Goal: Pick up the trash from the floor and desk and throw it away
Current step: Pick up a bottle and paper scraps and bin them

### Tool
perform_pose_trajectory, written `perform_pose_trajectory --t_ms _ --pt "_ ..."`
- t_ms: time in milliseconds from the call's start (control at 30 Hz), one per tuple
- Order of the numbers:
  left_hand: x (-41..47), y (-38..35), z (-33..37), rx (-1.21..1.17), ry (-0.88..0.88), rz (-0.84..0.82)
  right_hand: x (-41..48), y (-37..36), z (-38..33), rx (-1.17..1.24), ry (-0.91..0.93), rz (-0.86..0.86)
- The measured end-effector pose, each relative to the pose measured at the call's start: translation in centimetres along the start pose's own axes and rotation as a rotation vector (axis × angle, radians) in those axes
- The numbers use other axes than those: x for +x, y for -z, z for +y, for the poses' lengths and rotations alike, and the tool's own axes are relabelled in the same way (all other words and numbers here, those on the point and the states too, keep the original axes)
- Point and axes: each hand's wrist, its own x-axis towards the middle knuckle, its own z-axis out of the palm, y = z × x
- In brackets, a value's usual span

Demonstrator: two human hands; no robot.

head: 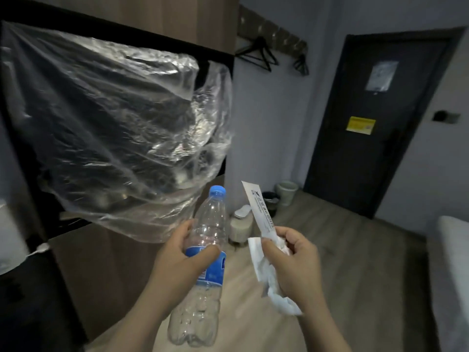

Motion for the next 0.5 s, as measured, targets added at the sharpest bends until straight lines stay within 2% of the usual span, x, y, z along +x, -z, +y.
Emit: perform_pose_trajectory --t_ms 267,500 --pt "12.3 -9.8 -2.2 -0.012 0.021 -0.214 10.4 5.0 4.6 -0.060 -0.056 0.229" --pt "27.5 -12.7 -3.6 -0.017 -0.015 -0.209 23.3 2.7 8.3 -0.042 -0.124 0.288"
